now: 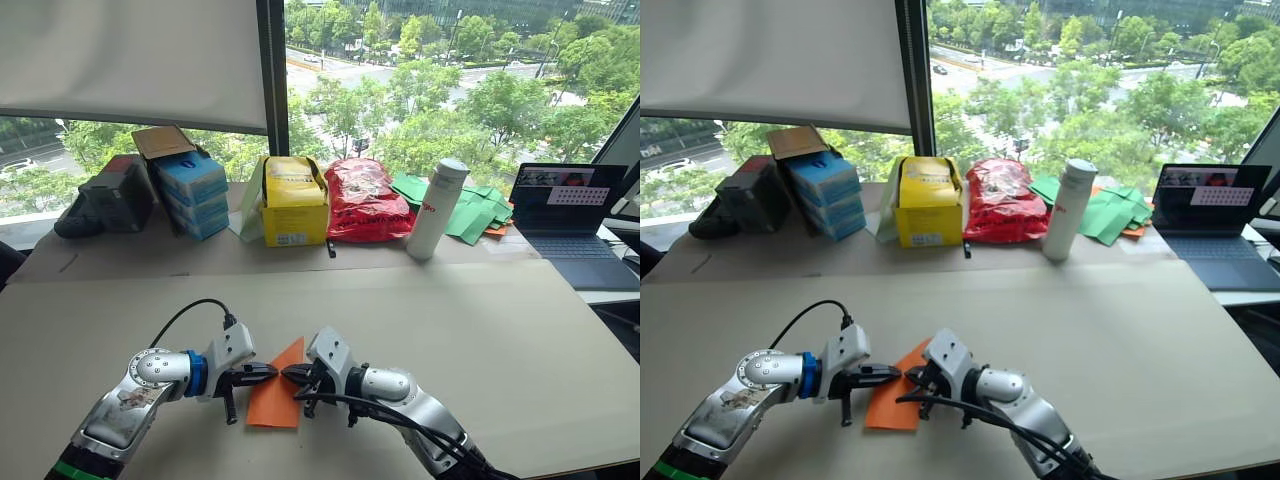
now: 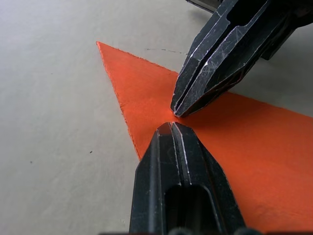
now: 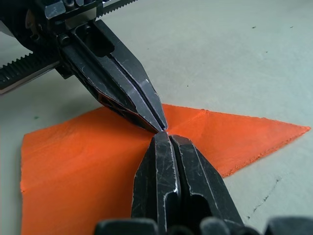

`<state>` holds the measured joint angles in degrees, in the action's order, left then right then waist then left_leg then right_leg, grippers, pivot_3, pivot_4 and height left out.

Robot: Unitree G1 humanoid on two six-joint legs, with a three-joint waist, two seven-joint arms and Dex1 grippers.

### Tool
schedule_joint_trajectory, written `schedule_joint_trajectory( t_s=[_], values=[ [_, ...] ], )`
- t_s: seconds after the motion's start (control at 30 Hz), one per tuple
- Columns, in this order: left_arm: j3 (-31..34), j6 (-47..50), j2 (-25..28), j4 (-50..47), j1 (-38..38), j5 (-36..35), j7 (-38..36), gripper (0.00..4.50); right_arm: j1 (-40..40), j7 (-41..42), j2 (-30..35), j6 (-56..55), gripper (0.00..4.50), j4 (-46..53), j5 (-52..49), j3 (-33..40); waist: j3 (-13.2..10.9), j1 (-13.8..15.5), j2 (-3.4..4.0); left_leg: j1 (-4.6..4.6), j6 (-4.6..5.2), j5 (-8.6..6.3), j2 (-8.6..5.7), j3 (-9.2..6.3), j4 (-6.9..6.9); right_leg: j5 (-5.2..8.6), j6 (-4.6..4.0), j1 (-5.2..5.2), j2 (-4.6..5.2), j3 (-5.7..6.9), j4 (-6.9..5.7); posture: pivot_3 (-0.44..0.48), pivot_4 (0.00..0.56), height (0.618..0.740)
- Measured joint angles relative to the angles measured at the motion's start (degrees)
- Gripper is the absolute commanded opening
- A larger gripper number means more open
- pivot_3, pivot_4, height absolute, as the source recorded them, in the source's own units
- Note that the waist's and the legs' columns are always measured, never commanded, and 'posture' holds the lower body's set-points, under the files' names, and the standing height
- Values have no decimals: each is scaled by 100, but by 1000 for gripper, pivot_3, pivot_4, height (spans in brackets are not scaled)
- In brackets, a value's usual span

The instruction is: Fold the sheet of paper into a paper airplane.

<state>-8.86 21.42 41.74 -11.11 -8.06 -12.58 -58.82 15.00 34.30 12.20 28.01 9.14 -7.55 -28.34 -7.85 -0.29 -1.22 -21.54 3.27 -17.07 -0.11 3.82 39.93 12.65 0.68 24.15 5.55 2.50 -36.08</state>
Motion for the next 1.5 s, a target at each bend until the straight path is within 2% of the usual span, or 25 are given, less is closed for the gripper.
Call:
schedule_joint_trajectory(
  t_s=[0.47, 0.9, 1.5],
  values=[
    [-118, -257, -21, 176, -69, 113, -8, 9, 588, 30, 71, -247, 0, -877, 50, 231, 19, 17, 17, 40, 5, -3, 0, 1, -8, -1, -1, -11, 29, 0, 3, 0, 150, 740],
    [-115, -269, -20, 145, -42, 171, 35, 9, 1034, -121, -242, -375, 0, -1572, 263, 422, 26, -6, 29, 42, 4, -2, 0, 1, -13, -2, -4, -11, 43, 4, 1, 0, 150, 740],
    [-136, -230, -22, 85, -49, 173, 76, 9, 404, 28, 96, -222, 0, -663, 401, 411, 26, -1, 35, 36, 12, -9, -2, 0, -23, -1, -6, -6, 61, 10, 14, 0, 150, 740]
  ],
)
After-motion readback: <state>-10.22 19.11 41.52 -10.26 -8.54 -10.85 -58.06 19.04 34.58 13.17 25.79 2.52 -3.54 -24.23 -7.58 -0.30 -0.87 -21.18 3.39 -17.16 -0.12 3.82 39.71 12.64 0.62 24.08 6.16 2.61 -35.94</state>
